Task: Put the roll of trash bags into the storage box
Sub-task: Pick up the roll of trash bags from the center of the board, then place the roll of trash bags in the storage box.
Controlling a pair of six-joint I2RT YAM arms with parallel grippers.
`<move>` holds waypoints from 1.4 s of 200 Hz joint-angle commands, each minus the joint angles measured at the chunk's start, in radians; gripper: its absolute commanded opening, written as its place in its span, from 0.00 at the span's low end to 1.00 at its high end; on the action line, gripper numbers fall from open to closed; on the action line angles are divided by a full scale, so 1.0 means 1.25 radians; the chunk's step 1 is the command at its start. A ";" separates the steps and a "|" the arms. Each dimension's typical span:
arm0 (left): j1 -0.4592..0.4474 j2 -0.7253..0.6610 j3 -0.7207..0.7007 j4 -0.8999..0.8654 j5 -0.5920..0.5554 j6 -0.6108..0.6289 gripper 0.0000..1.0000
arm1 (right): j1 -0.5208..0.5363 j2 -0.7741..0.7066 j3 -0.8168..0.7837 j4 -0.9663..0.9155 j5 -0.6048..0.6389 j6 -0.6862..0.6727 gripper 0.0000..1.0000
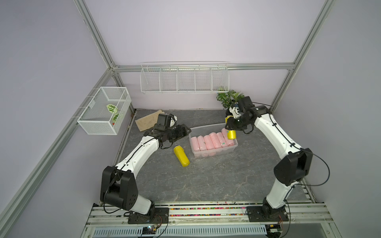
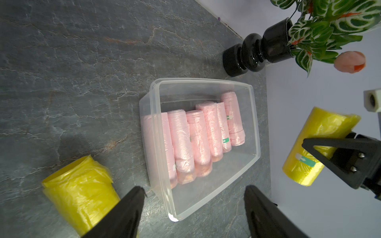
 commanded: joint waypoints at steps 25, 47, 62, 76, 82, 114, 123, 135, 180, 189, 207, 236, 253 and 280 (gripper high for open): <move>0.011 -0.024 -0.015 -0.014 -0.005 0.022 0.81 | 0.090 0.148 0.127 0.050 -0.080 0.089 0.48; 0.015 -0.031 -0.019 -0.018 -0.005 0.023 0.81 | 0.119 0.205 0.151 0.100 -0.108 0.131 0.48; 0.020 -0.037 -0.024 -0.020 -0.005 0.024 0.81 | 0.137 0.245 0.175 0.114 -0.121 0.147 0.48; 0.026 -0.043 -0.030 -0.020 -0.005 0.023 0.81 | 0.155 0.284 0.206 0.105 -0.127 0.152 0.48; 0.030 -0.045 -0.032 -0.021 -0.006 0.023 0.81 | 0.161 0.299 0.214 0.104 -0.132 0.155 0.48; 0.039 -0.057 -0.044 -0.020 -0.005 0.021 0.81 | 0.183 0.352 0.220 0.128 -0.145 0.178 0.48; 0.041 -0.058 -0.047 -0.021 -0.002 0.022 0.81 | 0.186 0.365 0.221 0.134 -0.152 0.187 0.48; 0.043 -0.060 -0.050 -0.021 -0.004 0.022 0.81 | 0.190 0.378 0.222 0.142 -0.162 0.194 0.48; 0.047 -0.058 -0.055 -0.016 -0.001 0.019 0.81 | 0.207 0.397 0.210 0.143 -0.176 0.209 0.48; 0.047 -0.058 -0.056 -0.016 -0.001 0.019 0.81 | 0.207 0.395 0.199 0.149 -0.178 0.213 0.48; 0.047 -0.058 -0.057 -0.016 -0.001 0.019 0.81 | 0.208 0.389 0.175 0.164 -0.187 0.222 0.49; 0.049 -0.057 -0.060 -0.016 -0.002 0.017 0.81 | 0.210 0.386 0.156 0.170 -0.211 0.224 0.51; 0.048 -0.058 -0.062 -0.016 -0.002 0.016 0.81 | 0.210 0.385 0.154 0.158 -0.223 0.216 0.52; 0.050 -0.059 -0.064 -0.014 -0.001 0.014 0.81 | 0.210 0.382 0.153 0.145 -0.234 0.208 0.54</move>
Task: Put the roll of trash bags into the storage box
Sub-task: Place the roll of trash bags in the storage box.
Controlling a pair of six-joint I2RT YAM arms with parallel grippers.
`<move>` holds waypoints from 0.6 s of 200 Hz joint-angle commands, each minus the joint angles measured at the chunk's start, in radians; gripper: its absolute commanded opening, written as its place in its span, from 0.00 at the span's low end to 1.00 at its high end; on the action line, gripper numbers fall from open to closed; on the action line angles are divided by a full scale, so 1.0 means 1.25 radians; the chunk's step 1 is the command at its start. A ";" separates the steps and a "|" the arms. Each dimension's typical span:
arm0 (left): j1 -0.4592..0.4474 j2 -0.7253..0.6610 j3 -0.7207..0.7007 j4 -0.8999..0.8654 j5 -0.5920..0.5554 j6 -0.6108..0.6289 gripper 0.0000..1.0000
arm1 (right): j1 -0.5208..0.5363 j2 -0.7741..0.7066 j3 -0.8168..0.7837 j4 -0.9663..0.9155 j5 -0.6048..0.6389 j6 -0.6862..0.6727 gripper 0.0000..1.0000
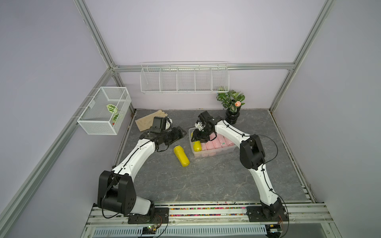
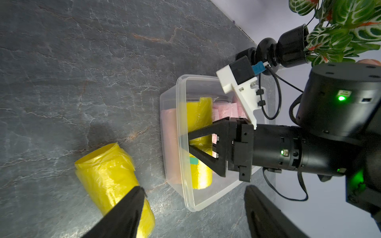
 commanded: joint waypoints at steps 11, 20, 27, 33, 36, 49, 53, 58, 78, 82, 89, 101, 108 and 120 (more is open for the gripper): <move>0.005 -0.018 -0.009 -0.001 -0.001 0.007 0.81 | 0.008 -0.020 -0.015 -0.013 -0.038 -0.007 0.56; 0.005 -0.018 -0.009 -0.001 -0.001 0.008 0.81 | 0.008 -0.021 -0.019 -0.012 -0.036 -0.007 0.58; 0.005 -0.018 -0.009 -0.001 -0.001 0.008 0.81 | 0.009 -0.024 -0.021 -0.011 -0.033 -0.006 0.61; 0.006 -0.019 -0.009 -0.001 -0.001 0.007 0.81 | 0.009 -0.027 -0.023 -0.010 -0.031 -0.005 0.64; 0.005 -0.019 -0.009 -0.002 -0.001 0.008 0.81 | 0.009 -0.028 -0.023 -0.008 -0.030 -0.005 0.65; 0.005 -0.020 -0.010 -0.002 -0.001 0.008 0.81 | 0.008 -0.033 -0.023 -0.007 -0.024 -0.003 0.70; 0.005 -0.021 -0.010 -0.002 0.000 0.007 0.81 | 0.008 -0.034 -0.022 -0.007 -0.023 -0.003 0.71; 0.005 -0.020 -0.010 -0.002 -0.001 0.008 0.81 | 0.008 -0.036 -0.019 -0.008 -0.020 -0.003 0.72; 0.005 -0.023 -0.010 -0.003 -0.001 0.008 0.81 | 0.009 -0.046 -0.008 -0.022 -0.003 -0.009 0.77; 0.005 -0.023 -0.010 -0.003 -0.001 0.008 0.81 | 0.008 -0.048 -0.003 -0.026 0.001 -0.010 0.77; 0.006 -0.025 -0.010 -0.003 -0.001 0.008 0.81 | 0.007 -0.050 0.004 -0.033 0.006 -0.014 0.79; 0.004 -0.024 -0.009 -0.004 -0.002 0.008 0.81 | 0.005 -0.052 0.017 -0.050 0.015 -0.021 0.80; 0.006 -0.025 -0.008 -0.005 -0.002 0.009 0.81 | 0.004 -0.054 0.024 -0.060 0.022 -0.026 0.81; 0.005 -0.025 -0.006 -0.005 -0.002 0.009 0.81 | 0.001 -0.056 0.034 -0.078 0.034 -0.034 0.82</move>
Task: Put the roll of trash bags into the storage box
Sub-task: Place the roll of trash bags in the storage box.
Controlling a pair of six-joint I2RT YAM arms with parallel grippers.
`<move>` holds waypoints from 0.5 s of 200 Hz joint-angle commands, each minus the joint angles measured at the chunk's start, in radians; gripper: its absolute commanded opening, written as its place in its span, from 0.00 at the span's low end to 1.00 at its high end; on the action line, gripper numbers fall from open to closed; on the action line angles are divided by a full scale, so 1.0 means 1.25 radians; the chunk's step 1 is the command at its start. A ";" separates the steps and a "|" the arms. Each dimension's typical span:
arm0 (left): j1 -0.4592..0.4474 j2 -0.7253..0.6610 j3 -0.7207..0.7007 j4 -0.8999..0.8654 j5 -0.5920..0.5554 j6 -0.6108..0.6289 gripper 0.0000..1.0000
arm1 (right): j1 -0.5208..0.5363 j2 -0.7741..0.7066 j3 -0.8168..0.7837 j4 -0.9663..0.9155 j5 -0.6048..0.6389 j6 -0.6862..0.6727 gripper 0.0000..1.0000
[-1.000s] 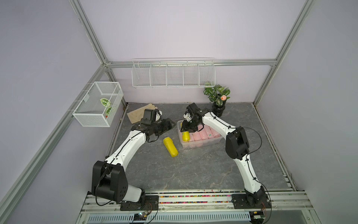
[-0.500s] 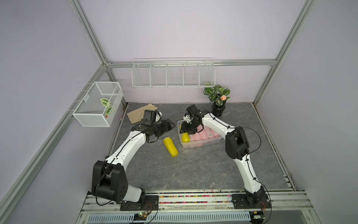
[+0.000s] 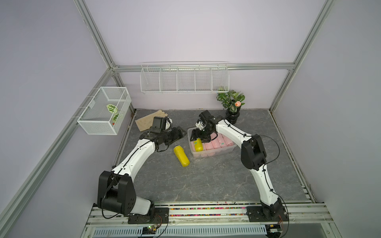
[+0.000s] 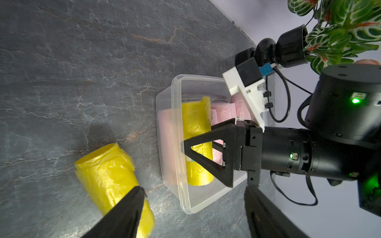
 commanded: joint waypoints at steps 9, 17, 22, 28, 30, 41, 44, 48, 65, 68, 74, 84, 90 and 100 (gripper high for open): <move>0.005 -0.021 -0.006 -0.005 -0.003 0.009 0.81 | 0.002 -0.041 0.029 -0.052 0.026 -0.029 0.82; 0.005 -0.021 -0.006 -0.005 -0.004 0.009 0.81 | 0.001 -0.045 0.028 -0.058 0.033 -0.033 0.82; 0.006 -0.022 -0.005 -0.004 -0.005 0.010 0.81 | 0.000 -0.046 0.029 -0.063 0.038 -0.036 0.83; 0.005 -0.021 -0.005 -0.005 -0.005 0.009 0.81 | -0.002 -0.049 0.029 -0.068 0.045 -0.038 0.83; 0.005 -0.022 -0.005 -0.006 -0.005 0.009 0.81 | -0.002 -0.050 0.027 -0.069 0.047 -0.037 0.83; 0.005 -0.023 -0.005 -0.006 -0.005 0.010 0.81 | -0.004 -0.054 0.024 -0.076 0.057 -0.041 0.83; 0.006 -0.023 -0.005 -0.006 -0.005 0.009 0.81 | -0.005 -0.055 0.024 -0.076 0.060 -0.042 0.83; 0.005 -0.023 -0.006 -0.006 -0.006 0.009 0.81 | -0.006 -0.056 0.024 -0.079 0.065 -0.043 0.83; 0.006 -0.027 -0.004 -0.008 -0.011 0.009 0.81 | -0.008 -0.067 0.024 -0.092 0.089 -0.050 0.84; 0.007 -0.026 -0.004 -0.008 -0.012 0.010 0.81 | -0.009 -0.069 0.024 -0.094 0.093 -0.052 0.84; 0.007 -0.028 -0.005 -0.010 -0.013 0.009 0.81 | -0.009 -0.074 0.024 -0.098 0.100 -0.055 0.84; 0.008 -0.029 -0.005 -0.014 -0.016 0.011 0.81 | -0.013 -0.084 0.026 -0.105 0.113 -0.061 0.85; 0.008 -0.029 -0.006 -0.018 -0.020 0.010 0.81 | -0.014 -0.090 0.029 -0.110 0.119 -0.065 0.86; 0.009 -0.029 -0.009 -0.023 -0.025 0.011 0.81 | -0.016 -0.098 0.029 -0.118 0.127 -0.072 0.87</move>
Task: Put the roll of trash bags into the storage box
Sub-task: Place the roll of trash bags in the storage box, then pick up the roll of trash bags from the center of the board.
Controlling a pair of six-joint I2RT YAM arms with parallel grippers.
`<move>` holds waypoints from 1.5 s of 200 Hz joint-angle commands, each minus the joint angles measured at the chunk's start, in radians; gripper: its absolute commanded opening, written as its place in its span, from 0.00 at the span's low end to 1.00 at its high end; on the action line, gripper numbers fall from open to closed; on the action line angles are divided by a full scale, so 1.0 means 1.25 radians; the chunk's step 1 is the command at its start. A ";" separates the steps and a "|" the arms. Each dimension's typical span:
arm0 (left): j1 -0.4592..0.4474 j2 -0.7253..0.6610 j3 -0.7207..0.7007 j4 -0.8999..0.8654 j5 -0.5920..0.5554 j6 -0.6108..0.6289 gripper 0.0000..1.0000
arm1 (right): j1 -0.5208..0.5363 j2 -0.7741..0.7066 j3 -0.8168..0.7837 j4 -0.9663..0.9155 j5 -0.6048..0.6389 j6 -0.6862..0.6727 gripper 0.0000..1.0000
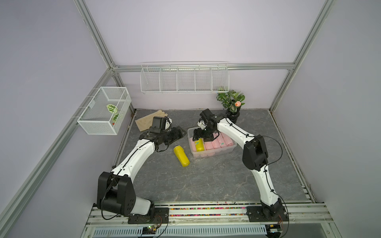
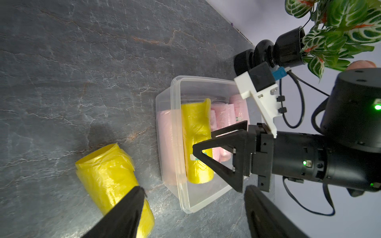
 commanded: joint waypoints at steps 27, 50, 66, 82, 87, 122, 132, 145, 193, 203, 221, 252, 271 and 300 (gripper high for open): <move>0.007 -0.029 -0.021 -0.045 -0.047 0.010 0.82 | -0.012 -0.086 0.014 -0.067 0.071 -0.052 0.88; 0.007 -0.037 -0.031 -0.086 -0.074 0.009 0.82 | -0.015 -0.118 -0.011 -0.078 0.082 -0.073 0.89; 0.008 -0.042 -0.037 -0.136 -0.107 0.009 0.82 | -0.021 -0.151 -0.044 -0.078 0.085 -0.086 0.89; 0.007 -0.048 -0.062 -0.154 -0.109 -0.008 0.83 | -0.032 -0.197 -0.093 -0.063 0.090 -0.095 0.89; 0.007 -0.049 -0.073 -0.153 -0.105 -0.015 0.83 | -0.035 -0.212 -0.111 -0.057 0.092 -0.096 0.89; 0.006 -0.028 -0.111 -0.154 -0.105 -0.050 0.85 | -0.066 -0.316 -0.230 -0.030 0.102 -0.118 0.89; 0.003 -0.020 -0.112 -0.154 -0.106 -0.052 0.85 | -0.074 -0.345 -0.263 -0.031 0.110 -0.129 0.90; -0.004 -0.004 -0.110 -0.154 -0.110 -0.058 0.85 | -0.088 -0.380 -0.305 -0.027 0.113 -0.139 0.90; -0.038 0.079 -0.115 -0.160 -0.130 -0.087 0.84 | -0.124 -0.504 -0.435 0.013 0.070 -0.168 0.90; -0.042 0.097 -0.110 -0.168 -0.146 -0.095 0.84 | -0.135 -0.528 -0.454 0.017 0.067 -0.174 0.91; -0.049 0.127 -0.095 -0.177 -0.161 -0.108 0.84 | -0.162 -0.564 -0.486 0.017 0.068 -0.187 0.91; -0.068 0.183 -0.041 -0.193 -0.192 -0.118 0.84 | -0.222 -0.624 -0.562 0.036 0.034 -0.202 0.91; -0.079 0.222 -0.008 -0.199 -0.195 -0.119 0.84 | -0.249 -0.655 -0.600 0.043 0.007 -0.211 0.91; -0.092 0.245 0.018 -0.213 -0.212 -0.123 0.84 | -0.271 -0.694 -0.638 0.038 0.010 -0.220 0.91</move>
